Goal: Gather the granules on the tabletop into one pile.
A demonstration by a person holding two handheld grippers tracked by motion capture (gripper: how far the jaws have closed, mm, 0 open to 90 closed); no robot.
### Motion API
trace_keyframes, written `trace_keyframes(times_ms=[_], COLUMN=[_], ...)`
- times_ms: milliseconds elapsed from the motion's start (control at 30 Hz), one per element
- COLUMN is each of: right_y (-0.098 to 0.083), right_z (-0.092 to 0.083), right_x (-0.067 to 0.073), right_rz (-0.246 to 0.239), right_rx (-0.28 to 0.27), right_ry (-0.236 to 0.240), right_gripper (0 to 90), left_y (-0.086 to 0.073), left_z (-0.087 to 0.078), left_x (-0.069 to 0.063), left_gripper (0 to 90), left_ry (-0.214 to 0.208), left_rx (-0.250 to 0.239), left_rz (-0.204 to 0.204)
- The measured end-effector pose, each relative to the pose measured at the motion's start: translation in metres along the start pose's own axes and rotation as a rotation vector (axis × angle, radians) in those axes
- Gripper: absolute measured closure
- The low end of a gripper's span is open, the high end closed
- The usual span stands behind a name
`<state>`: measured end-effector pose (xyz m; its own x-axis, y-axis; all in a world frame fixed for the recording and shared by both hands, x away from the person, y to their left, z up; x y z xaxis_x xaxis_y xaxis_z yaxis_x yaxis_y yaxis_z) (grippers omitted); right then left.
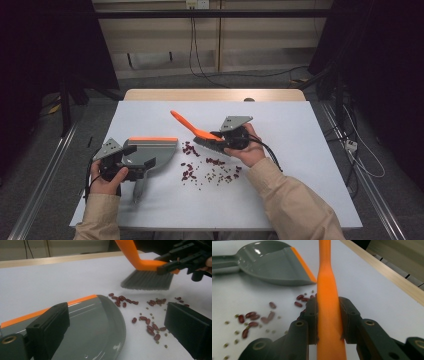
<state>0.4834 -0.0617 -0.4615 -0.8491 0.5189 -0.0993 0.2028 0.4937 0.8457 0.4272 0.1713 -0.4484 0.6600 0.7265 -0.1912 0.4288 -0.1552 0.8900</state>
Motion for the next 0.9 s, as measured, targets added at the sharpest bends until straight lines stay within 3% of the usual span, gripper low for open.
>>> trace_keyframes(times_ms=[233, 433, 633, 900], right_y=[0.012, 0.015, 0.013, 0.005], right_z=[0.038, 0.064, 0.057, 0.040], right_x=[-0.017, -0.012, -0.001, 0.015], right_rz=[0.030, 0.013, -0.048, -0.091], right_rx=[-0.005, 0.014, 0.044, 0.067], right_ry=[-0.011, 0.026, 0.071, 0.119], right_gripper=[71.4, 71.4, 71.4, 71.4], left_y=[0.000, 0.000, -0.001, -0.001], left_z=[-0.002, -0.002, -0.003, -0.003], left_x=[0.005, 0.006, 0.008, 0.006], left_gripper=[6.0, 6.0, 6.0, 6.0], left_ry=[0.010, 0.012, 0.016, 0.016], left_rx=[-0.003, 0.000, 0.000, -0.001], left_rz=[-0.008, -0.009, -0.012, -0.009])
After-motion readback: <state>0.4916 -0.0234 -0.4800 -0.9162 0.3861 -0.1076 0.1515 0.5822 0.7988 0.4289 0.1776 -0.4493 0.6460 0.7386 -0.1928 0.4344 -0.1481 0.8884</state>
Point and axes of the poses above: each handheld gripper's, and its own axes: z roughly forward along the jaws, y roughly out of its top, x roughly to its left, the point moved 10 cm from there along z, roughly forward along the jaws, and after that the axes turned 1 degree about -z, right-handed, at the moved point
